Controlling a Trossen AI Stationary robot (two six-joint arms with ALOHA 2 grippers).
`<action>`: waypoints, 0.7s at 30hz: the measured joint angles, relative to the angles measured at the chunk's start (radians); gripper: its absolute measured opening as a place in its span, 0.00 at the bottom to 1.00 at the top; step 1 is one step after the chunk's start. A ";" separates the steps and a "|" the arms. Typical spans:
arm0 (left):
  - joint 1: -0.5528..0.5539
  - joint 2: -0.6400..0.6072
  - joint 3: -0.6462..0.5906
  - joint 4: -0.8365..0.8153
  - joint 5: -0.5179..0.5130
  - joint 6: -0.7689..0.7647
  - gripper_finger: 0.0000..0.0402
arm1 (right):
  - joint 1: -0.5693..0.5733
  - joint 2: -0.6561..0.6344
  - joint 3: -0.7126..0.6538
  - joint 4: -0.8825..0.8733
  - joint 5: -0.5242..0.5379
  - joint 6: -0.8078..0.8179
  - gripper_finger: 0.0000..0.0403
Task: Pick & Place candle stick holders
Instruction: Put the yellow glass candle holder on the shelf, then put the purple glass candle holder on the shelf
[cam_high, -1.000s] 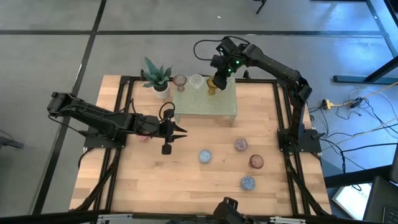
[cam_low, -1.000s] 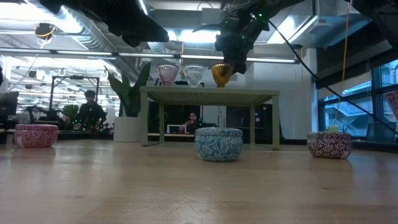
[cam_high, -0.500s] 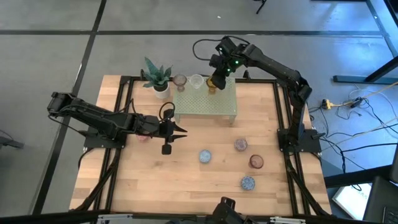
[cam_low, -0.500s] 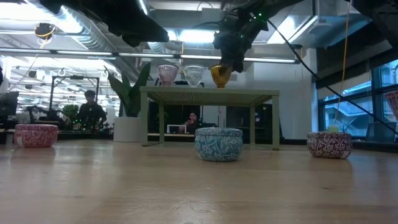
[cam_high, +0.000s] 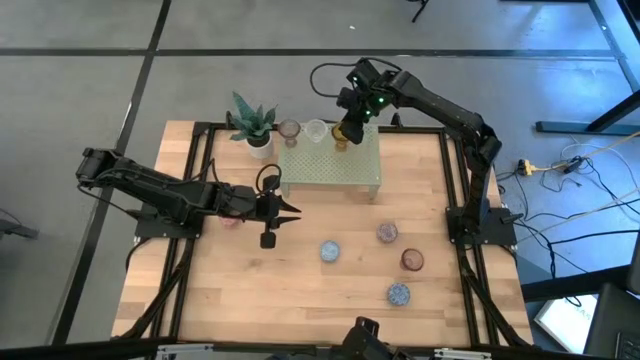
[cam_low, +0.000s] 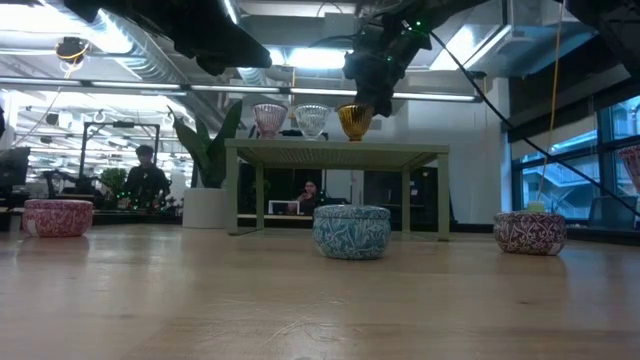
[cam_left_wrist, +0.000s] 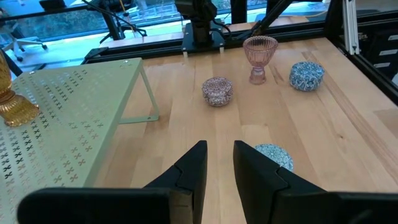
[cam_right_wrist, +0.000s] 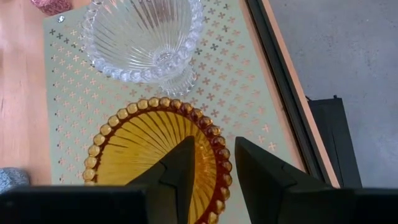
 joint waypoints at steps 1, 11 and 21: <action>0.000 0.000 0.000 0.000 0.000 0.000 0.19 | 0.000 0.000 0.000 0.000 0.000 0.000 0.29; 0.000 0.000 0.000 0.000 0.000 -0.001 0.19 | 0.000 -0.006 0.006 -0.009 0.000 0.000 0.29; 0.000 0.000 0.000 0.000 -0.004 -0.002 0.19 | 0.016 -0.007 0.157 -0.103 0.000 0.001 0.29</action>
